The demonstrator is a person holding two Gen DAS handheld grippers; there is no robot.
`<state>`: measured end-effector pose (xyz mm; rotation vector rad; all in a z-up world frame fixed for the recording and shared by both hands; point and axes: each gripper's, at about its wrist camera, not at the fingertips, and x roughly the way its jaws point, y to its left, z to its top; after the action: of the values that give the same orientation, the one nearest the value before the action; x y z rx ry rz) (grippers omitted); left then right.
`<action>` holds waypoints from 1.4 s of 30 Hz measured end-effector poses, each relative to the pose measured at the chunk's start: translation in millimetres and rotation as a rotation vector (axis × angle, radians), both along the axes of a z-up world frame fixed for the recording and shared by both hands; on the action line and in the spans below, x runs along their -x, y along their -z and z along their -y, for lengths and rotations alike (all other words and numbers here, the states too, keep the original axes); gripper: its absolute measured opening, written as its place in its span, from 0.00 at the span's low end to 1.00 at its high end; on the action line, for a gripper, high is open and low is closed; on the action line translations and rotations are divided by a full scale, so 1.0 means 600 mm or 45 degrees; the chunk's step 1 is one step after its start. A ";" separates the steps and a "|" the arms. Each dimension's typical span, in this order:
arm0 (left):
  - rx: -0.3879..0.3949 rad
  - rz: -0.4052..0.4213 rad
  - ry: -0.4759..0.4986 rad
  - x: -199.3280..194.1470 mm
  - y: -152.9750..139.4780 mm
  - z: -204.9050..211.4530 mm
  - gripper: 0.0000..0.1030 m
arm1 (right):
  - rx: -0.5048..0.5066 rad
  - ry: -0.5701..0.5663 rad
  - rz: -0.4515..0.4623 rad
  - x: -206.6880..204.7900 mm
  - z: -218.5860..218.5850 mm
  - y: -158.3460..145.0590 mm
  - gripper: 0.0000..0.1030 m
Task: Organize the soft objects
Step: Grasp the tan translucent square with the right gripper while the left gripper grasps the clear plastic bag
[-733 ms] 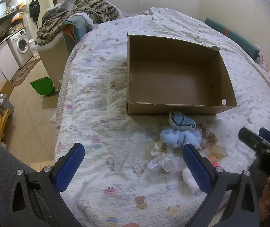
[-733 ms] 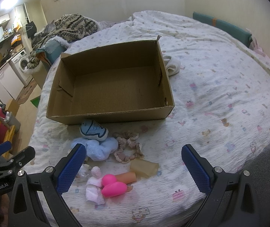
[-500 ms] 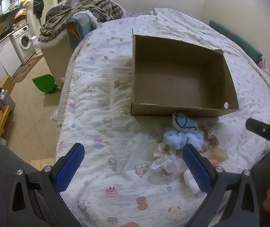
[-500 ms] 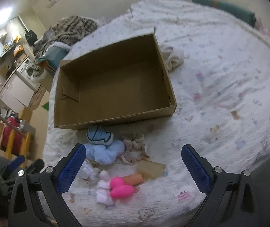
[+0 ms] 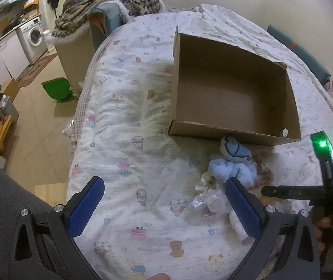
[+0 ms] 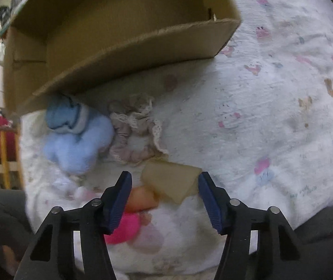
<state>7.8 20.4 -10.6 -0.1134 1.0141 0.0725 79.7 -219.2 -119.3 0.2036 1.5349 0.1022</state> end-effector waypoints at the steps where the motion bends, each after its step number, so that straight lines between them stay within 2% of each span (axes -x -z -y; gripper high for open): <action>1: 0.000 -0.007 -0.003 -0.001 0.002 -0.001 1.00 | 0.027 -0.008 0.000 -0.003 -0.002 0.005 0.51; 4: -0.008 -0.022 -0.007 -0.003 0.006 0.001 1.00 | 0.073 -0.041 0.015 -0.001 -0.017 0.009 0.44; 5: -0.009 -0.025 -0.007 -0.003 0.007 0.001 1.00 | 0.101 -0.055 0.025 0.000 -0.022 0.009 0.36; 7: -0.008 -0.037 -0.008 -0.006 0.010 -0.001 1.00 | 0.097 -0.051 0.033 0.002 -0.023 0.006 0.32; 8: -0.008 -0.046 -0.010 -0.007 0.011 -0.002 1.00 | 0.093 -0.047 0.044 0.004 -0.024 0.002 0.26; 9: -0.003 -0.058 -0.009 -0.009 0.013 -0.004 1.00 | 0.078 -0.038 0.060 0.006 -0.019 -0.008 0.15; 10: 0.009 -0.079 -0.006 -0.012 0.016 -0.007 1.00 | 0.060 -0.035 0.070 0.009 -0.014 -0.020 0.14; 17: 0.077 -0.219 -0.060 -0.050 0.033 -0.036 1.00 | -0.100 -0.054 0.188 0.043 -0.004 -0.115 0.13; 21: 0.106 -0.287 -0.035 -0.062 0.052 -0.025 0.96 | -0.260 -0.066 0.345 0.060 0.012 -0.159 0.13; 23: 0.120 -0.328 -0.002 -0.064 0.064 -0.010 0.90 | -0.299 -0.046 0.386 0.063 0.020 -0.168 0.13; 27: 0.195 -0.447 0.043 -0.063 0.102 0.022 0.89 | -0.318 0.014 0.403 0.056 0.040 -0.154 0.13; 32: 0.264 -0.520 0.017 -0.065 0.144 0.044 0.74 | -0.293 -0.009 0.412 0.039 0.034 -0.147 0.13; 34: 0.263 -0.524 0.031 -0.065 0.151 0.055 0.73 | -0.290 -0.015 0.400 0.035 0.034 -0.136 0.13; 36: 0.240 -0.534 0.055 -0.064 0.158 0.066 0.60 | -0.293 -0.014 0.393 0.036 0.036 -0.135 0.13; 38: 0.265 -0.553 0.067 -0.062 0.167 0.066 0.36 | -0.300 -0.014 0.392 0.036 0.037 -0.134 0.13; 40: 0.287 -0.543 0.056 -0.056 0.164 0.060 0.35 | -0.301 -0.019 0.391 0.036 0.037 -0.134 0.13; 42: 0.253 -0.506 0.047 -0.045 0.151 0.052 0.33 | -0.300 -0.026 0.388 0.035 0.035 -0.134 0.13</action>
<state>35.0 -10.9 -101.1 -0.2695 1.4189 -0.0420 58.6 -240.3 -39.1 0.3435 1.2193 0.3173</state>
